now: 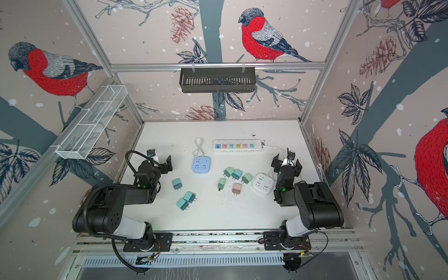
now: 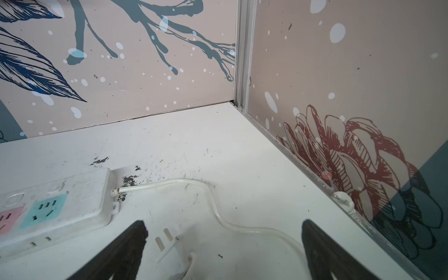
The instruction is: Insert the plug
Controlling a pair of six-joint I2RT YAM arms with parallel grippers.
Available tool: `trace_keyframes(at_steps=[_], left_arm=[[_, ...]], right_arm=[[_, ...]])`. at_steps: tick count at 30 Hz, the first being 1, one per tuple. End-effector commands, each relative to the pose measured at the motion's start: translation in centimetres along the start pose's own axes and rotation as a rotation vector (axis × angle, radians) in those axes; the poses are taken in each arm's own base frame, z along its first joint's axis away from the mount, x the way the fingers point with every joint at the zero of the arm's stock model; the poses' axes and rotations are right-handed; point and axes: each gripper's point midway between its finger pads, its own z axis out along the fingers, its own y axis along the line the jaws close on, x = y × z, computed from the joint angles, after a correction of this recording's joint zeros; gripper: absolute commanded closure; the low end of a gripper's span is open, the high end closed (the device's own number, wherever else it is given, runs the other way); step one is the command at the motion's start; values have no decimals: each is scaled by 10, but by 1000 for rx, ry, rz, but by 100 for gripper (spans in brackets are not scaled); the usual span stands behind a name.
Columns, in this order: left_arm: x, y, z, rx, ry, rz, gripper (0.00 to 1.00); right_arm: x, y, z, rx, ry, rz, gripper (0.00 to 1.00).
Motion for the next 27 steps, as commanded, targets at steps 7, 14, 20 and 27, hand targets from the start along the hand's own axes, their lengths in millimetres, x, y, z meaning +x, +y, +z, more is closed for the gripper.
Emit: trace_keyframes(at_steps=[7, 14, 20, 27], left_arm=[[-10, 1, 1, -7, -38, -9, 2], [-11, 1, 1, -7, -40, -10, 2], [-11, 1, 1, -6, -40, -10, 1], [-12, 1, 0, -12, -45, -6, 2]], right_arm=[[-5, 0, 0, 1, -19, 17, 0], [-5, 0, 0, 1, -19, 17, 0], [-5, -1, 0, 2, -19, 18, 0], [-5, -1, -1, 1, -23, 18, 0]])
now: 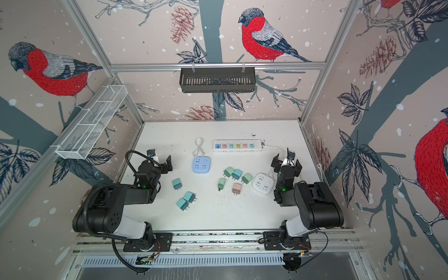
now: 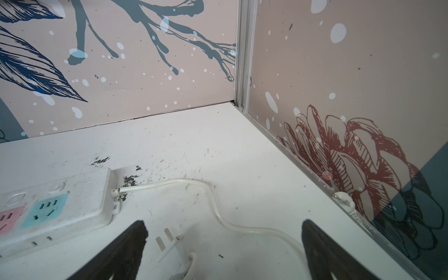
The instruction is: Insert the plug
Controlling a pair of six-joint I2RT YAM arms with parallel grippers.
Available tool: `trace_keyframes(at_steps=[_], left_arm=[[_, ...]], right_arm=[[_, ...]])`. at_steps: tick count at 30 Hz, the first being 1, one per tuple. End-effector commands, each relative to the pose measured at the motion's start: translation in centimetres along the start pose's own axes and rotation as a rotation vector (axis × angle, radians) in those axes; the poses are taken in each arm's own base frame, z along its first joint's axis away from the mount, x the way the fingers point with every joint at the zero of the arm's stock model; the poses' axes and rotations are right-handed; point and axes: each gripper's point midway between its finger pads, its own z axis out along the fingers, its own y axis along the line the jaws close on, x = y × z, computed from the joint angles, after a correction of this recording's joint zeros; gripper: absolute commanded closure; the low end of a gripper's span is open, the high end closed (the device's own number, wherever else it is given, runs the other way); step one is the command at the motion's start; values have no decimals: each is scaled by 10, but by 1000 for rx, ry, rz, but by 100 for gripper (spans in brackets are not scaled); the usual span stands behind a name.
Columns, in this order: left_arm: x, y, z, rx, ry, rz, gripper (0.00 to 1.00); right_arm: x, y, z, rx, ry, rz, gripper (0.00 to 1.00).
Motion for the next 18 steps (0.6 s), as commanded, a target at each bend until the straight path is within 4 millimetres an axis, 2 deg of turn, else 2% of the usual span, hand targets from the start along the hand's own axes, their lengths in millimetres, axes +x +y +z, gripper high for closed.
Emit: trace_keyframes(at_steps=[1, 5, 9, 11, 12, 14, 15, 18], left_arm=[[-12, 1, 0, -9, -47, -6, 2], [-25, 1, 6, -21, -27, 24, 2], [-33, 3, 22, -56, 108, -32, 2], [-41, 1, 17, -55, 91, -45, 2], [-50, 2, 13, -60, 70, -85, 2], [-68, -2, 3, -37, 32, -153, 2], [-77, -4, -2, -20, 19, -195, 2], [-95, -7, -15, 0, 3, -285, 2]], right_arm=[[-8, 0, -1, 2, -33, 17, 0], [-18, 7, -4, -14, -45, -10, 0], [-34, 5, -6, 91, 2, -60, 0], [-45, 3, -8, 141, 21, -16, 0], [-45, 2, -8, 163, 52, 8, 0], [-63, 4, -10, 183, 123, 90, 0], [-63, 9, -12, 156, 190, 95, 0], [-82, 20, -24, 83, 220, 195, 0]])
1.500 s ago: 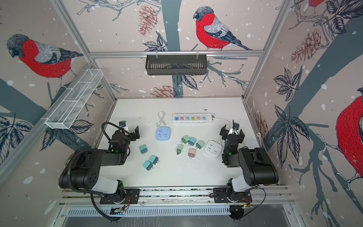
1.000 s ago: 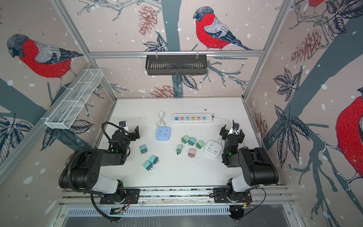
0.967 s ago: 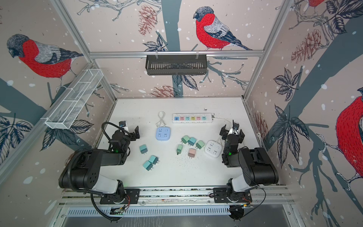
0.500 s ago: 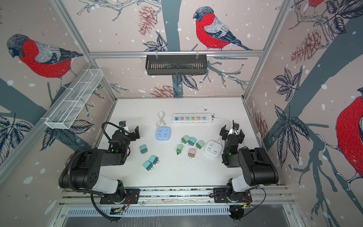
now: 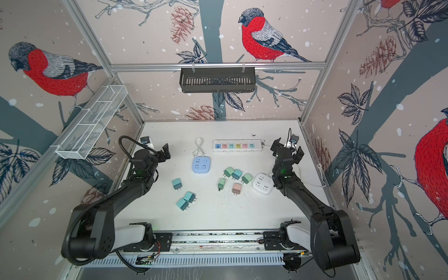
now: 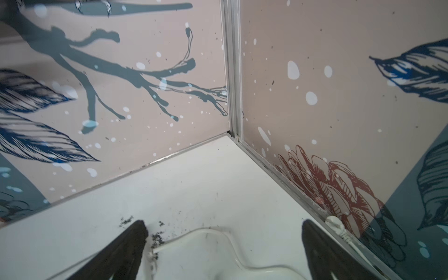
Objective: Insert the plug
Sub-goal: 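Raise both arms and move the grippers forward over the table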
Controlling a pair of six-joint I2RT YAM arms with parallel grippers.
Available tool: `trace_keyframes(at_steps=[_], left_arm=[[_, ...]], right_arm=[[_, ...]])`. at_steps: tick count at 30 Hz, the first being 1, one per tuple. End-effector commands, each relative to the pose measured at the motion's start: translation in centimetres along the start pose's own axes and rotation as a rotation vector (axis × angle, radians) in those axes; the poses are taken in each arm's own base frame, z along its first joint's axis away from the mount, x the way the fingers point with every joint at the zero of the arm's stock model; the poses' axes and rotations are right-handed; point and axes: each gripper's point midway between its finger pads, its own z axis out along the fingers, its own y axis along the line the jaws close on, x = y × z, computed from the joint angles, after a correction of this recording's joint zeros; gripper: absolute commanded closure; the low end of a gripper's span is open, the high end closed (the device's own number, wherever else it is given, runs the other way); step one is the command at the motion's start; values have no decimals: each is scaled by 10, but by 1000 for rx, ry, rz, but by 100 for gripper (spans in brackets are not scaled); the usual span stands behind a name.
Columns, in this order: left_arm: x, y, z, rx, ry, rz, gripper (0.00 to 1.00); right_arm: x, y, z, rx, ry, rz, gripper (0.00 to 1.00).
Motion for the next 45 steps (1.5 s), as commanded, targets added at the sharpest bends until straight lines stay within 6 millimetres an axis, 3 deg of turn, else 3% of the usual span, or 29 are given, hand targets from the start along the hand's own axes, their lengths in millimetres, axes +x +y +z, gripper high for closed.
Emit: trace_keyframes(at_steps=[1, 5, 6, 10, 13, 16, 19, 23, 27, 31, 33, 35, 37, 39, 45], left_arm=[[-10, -5, -10, 16, 32, -124, 2], [-33, -1, -29, -65, 150, -235, 2], [-34, -10, -36, -17, 174, -238, 2], [-29, -50, -64, 228, 239, -230, 2], [-8, -54, -86, 269, 287, -296, 2], [28, -52, -94, 330, 227, -320, 2], [59, -30, -98, 227, 239, -358, 2], [62, -25, -106, 231, 160, -306, 3], [72, -5, -104, 128, 149, -303, 3], [53, -11, -107, 118, 223, -267, 6], [43, 7, -114, -6, 232, -254, 5], [56, 15, -114, -42, 207, -234, 4], [76, 7, -111, 29, 208, -248, 3], [75, -7, -112, 102, 227, -252, 4], [71, -12, -117, 140, 190, -258, 3]], right_arm=[[37, -8, -21, -4, 247, 64, 0], [29, 30, -56, -241, 326, 191, 1], [30, 37, -65, -269, 341, 210, 1], [42, 52, -91, -314, 397, 210, 1], [56, 56, -107, -334, 416, 197, 0], [88, 46, -118, -336, 464, 204, 1], [113, 27, -121, -299, 472, 208, 1], [106, 1, -123, -209, 425, 201, 0], [111, 2, -125, -237, 437, 222, 1], [116, 1, -125, -210, 483, 207, 2], [119, 2, -126, -213, 495, 198, 4], [121, -2, -124, -185, 492, 202, 4], [123, -5, -121, -162, 505, 203, 4], [129, -5, -121, -160, 543, 189, 6], [151, -19, -114, -108, 561, 177, 14]])
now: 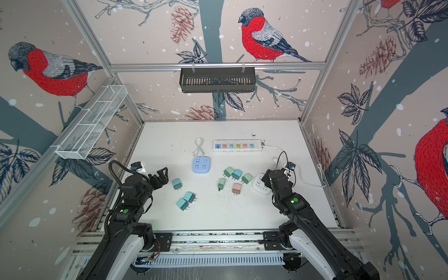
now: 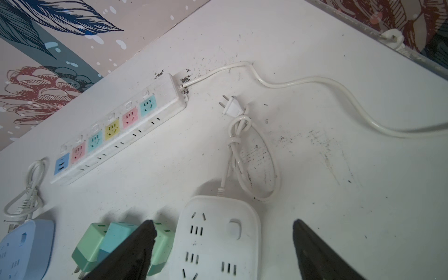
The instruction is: Insert the plug
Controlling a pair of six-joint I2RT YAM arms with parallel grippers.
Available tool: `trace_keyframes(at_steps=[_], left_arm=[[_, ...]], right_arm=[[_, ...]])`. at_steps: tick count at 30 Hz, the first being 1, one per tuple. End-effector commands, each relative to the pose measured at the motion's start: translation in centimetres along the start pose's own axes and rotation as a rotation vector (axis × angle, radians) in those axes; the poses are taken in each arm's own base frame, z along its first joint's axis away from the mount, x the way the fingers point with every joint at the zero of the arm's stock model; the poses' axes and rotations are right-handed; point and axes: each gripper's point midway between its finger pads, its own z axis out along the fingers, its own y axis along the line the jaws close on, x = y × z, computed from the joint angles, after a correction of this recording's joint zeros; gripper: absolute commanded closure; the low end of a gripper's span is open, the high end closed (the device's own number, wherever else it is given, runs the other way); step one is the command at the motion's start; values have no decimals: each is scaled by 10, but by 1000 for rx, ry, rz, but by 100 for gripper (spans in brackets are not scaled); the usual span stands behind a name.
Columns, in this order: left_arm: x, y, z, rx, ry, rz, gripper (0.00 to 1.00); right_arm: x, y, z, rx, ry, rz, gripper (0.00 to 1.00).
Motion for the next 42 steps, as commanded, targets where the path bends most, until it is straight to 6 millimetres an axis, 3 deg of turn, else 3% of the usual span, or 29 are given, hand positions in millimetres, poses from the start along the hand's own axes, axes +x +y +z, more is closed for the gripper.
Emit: trace_keyframes(at_steps=[1, 17, 21, 28, 32, 36, 42], left_arm=[[-5, -9, -3, 55, -45, 8, 3], [-9, -14, -14, 90, -100, 12, 3], [-8, -14, -12, 90, -94, 13, 2], [-6, -14, -10, 83, -84, 13, 2], [-7, -13, -10, 80, -84, 12, 3], [-7, -13, -10, 79, -83, 11, 2], [-6, -12, -10, 73, -82, 10, 2]], right_arm=[[3, -5, 7, 11, 7, 21, 14], [30, 6, 52, 84, 223, -62, 27], [25, 4, 60, 108, 242, -58, 28], [-5, 2, 74, 125, 225, -14, 28], [-5, 1, 92, 145, 275, -32, 32], [-4, 4, 111, 163, 338, -64, 45], [12, 3, 132, 176, 404, -77, 47]])
